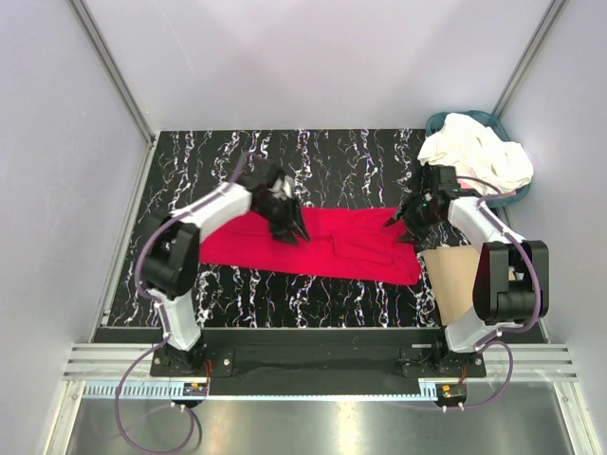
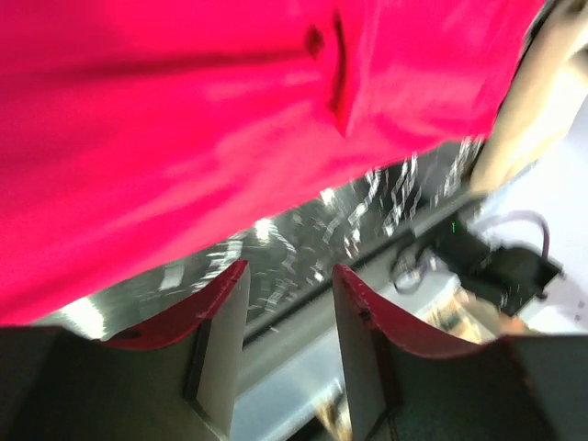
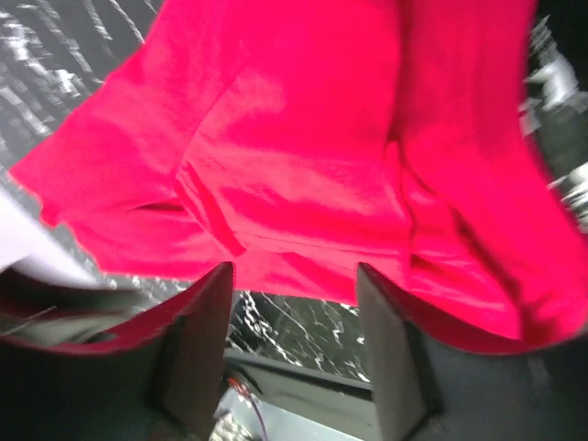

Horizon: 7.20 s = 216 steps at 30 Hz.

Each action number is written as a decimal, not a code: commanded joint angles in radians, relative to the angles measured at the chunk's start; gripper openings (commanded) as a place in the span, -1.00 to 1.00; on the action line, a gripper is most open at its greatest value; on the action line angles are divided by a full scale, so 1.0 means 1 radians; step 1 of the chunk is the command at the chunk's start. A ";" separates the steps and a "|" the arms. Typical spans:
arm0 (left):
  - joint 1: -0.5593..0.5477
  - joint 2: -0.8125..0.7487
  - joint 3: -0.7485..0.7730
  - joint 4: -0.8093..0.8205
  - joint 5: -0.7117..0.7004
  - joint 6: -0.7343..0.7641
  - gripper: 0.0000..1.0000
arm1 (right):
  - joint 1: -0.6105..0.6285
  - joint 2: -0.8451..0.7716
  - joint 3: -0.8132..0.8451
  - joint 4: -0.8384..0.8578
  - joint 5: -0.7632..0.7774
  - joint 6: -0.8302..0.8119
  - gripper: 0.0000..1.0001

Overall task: Fold and stack the t-shirts
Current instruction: Fold the tshirt

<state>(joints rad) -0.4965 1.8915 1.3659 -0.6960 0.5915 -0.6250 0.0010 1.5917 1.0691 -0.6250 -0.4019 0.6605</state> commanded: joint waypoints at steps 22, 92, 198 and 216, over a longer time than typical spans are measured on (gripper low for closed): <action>0.495 0.104 -0.025 -0.080 -0.300 0.174 0.04 | 0.318 0.421 0.241 0.013 0.563 0.303 0.57; -0.197 -0.218 -0.376 0.171 -0.325 -0.036 0.41 | 0.416 0.941 1.255 -0.303 0.565 -0.177 0.99; -0.060 -0.488 -0.953 0.449 -0.070 -0.159 -1.00 | 0.406 -0.239 -0.643 0.261 -0.138 0.077 -1.00; -0.152 -0.767 -1.038 0.483 0.002 -0.423 -1.00 | 0.407 -0.478 -0.715 0.205 -0.261 0.162 -1.00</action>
<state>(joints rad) -0.6296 1.1854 0.3401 -0.2123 0.5999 -0.9714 0.4068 1.1584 0.3477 -0.3645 -0.6445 0.7952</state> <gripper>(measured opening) 0.037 0.022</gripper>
